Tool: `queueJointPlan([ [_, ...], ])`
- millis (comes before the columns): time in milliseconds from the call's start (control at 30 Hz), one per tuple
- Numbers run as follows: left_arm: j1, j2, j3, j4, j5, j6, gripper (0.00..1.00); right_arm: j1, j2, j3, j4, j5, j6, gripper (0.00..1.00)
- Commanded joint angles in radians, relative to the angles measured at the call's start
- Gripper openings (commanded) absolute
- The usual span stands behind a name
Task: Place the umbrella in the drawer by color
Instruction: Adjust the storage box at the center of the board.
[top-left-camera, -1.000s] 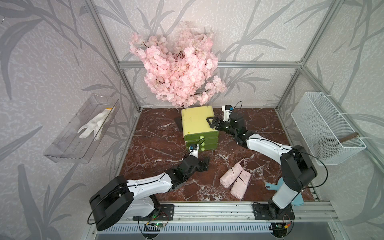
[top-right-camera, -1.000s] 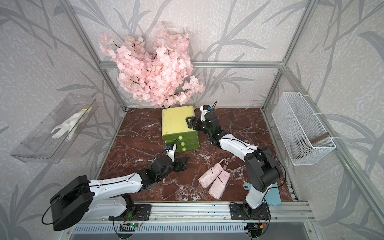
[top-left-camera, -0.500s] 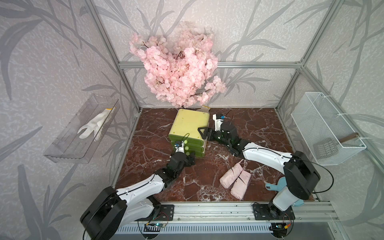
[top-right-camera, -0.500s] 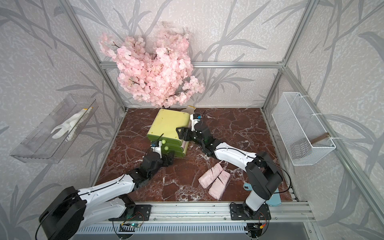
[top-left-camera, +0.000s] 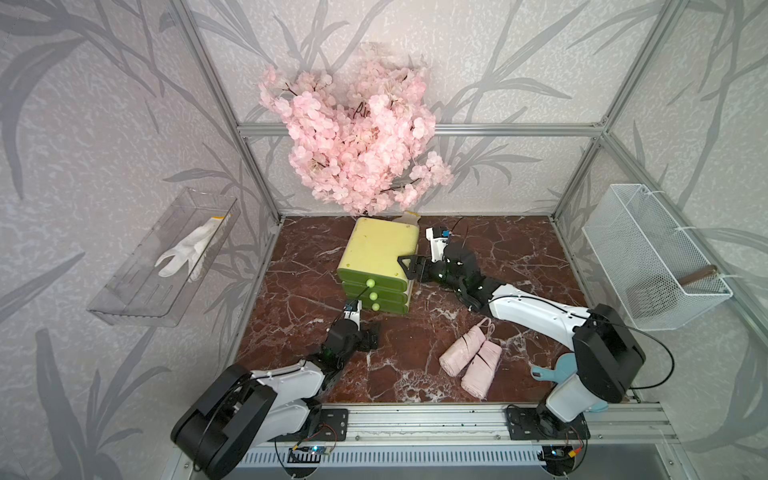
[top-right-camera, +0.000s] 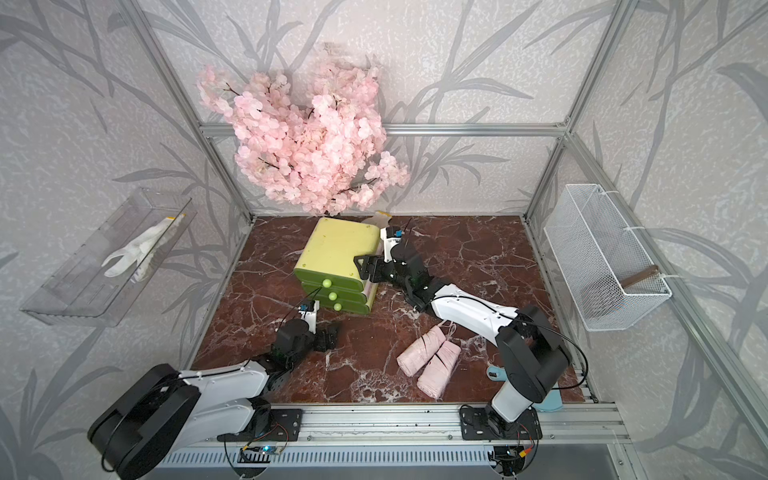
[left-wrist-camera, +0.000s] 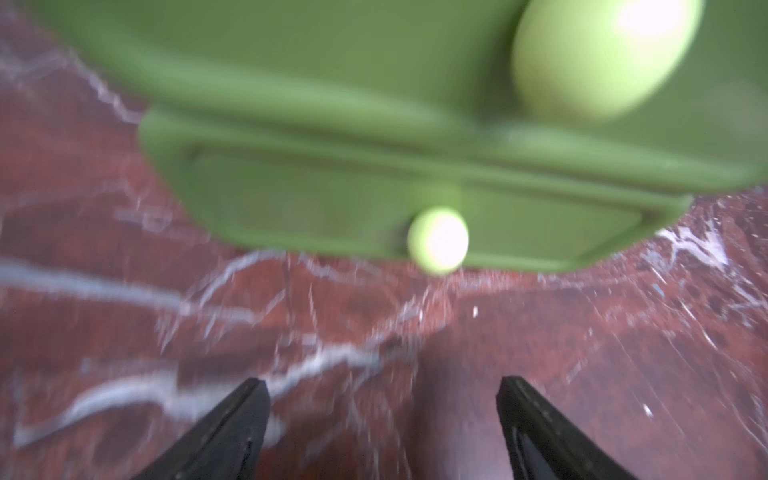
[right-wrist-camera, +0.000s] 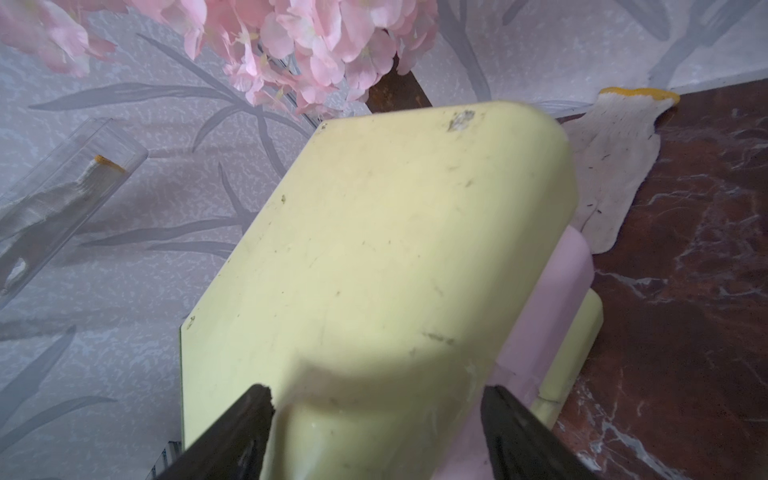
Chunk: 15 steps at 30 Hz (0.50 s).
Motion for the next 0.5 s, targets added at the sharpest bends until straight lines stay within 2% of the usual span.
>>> queueJointPlan([
  [0,0.012,0.137,0.024,0.308,0.024,0.062,0.79,-0.013,-0.035,0.003,0.01,-0.02,-0.009,0.83],
  [67,0.015,0.235,-0.005,0.489,0.006,0.062,0.78,-0.018,-0.034,-0.001,0.015,-0.034,-0.003,0.83],
  [167,0.018,0.342,-0.005,0.609,-0.007,0.061,0.75,-0.026,-0.037,-0.011,0.02,-0.056,0.0,0.83],
  [267,0.018,0.396,-0.005,0.694,-0.001,0.052,0.66,-0.033,-0.044,-0.023,0.021,-0.06,-0.004,0.83],
  [467,0.019,0.394,-0.003,0.711,-0.043,0.06,0.63,-0.05,-0.046,-0.039,0.024,-0.082,-0.005,0.83],
])
